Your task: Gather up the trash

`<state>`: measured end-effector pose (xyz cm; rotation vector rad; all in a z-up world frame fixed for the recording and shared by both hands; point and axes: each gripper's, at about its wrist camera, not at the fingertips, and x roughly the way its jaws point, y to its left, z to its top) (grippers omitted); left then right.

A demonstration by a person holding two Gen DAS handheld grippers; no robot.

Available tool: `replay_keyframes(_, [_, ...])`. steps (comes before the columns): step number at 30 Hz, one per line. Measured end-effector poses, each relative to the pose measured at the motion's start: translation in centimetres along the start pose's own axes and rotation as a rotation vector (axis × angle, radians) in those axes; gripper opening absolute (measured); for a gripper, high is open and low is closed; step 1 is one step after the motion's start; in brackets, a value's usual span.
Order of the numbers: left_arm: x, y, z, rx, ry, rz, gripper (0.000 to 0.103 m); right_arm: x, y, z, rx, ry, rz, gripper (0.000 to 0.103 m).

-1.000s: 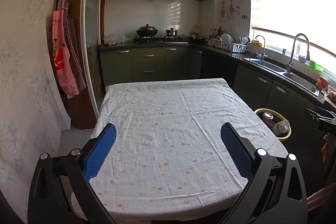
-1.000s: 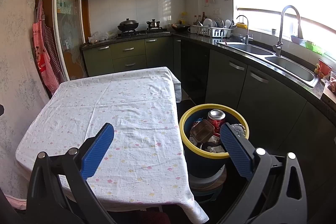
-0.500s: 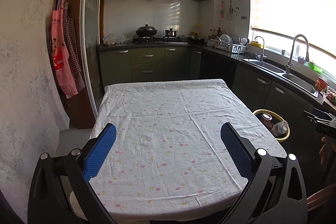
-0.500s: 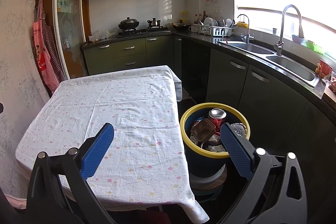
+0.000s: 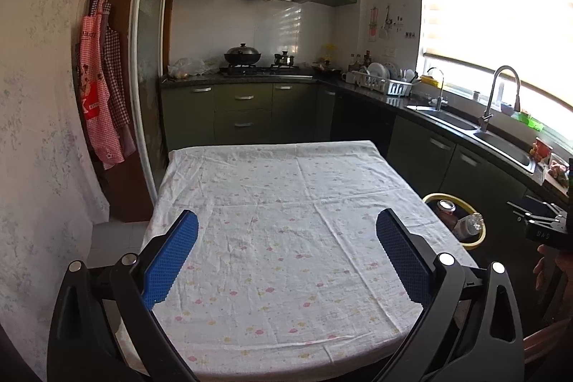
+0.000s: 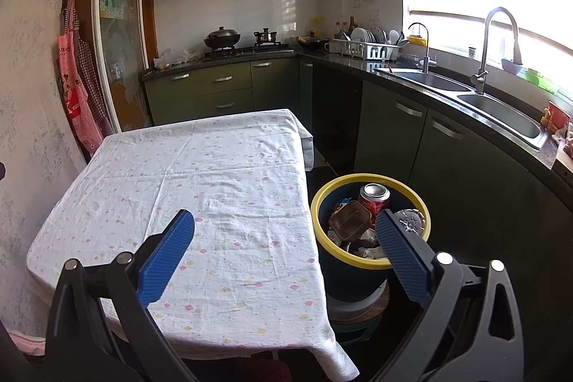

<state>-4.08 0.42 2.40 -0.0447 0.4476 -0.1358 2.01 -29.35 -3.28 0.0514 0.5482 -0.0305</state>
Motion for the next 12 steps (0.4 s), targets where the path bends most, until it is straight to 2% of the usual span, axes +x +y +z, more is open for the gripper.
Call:
replay_keyframes(4, [1.2,0.3,0.7,-0.003,-0.007,-0.015,0.098,0.7,0.1,0.5,-0.010,0.005,-0.001,0.096])
replay_keyframes(8, [5.5,1.6,1.2,-0.012,0.078,0.022,0.098,3.2,1.3,1.7,-0.058,0.034,-0.006,0.096])
replay_keyframes(12, [12.0,3.7,1.0,-0.019,0.168,0.087,0.098,7.4,3.0,3.3,-0.119,0.078,-0.002,0.096])
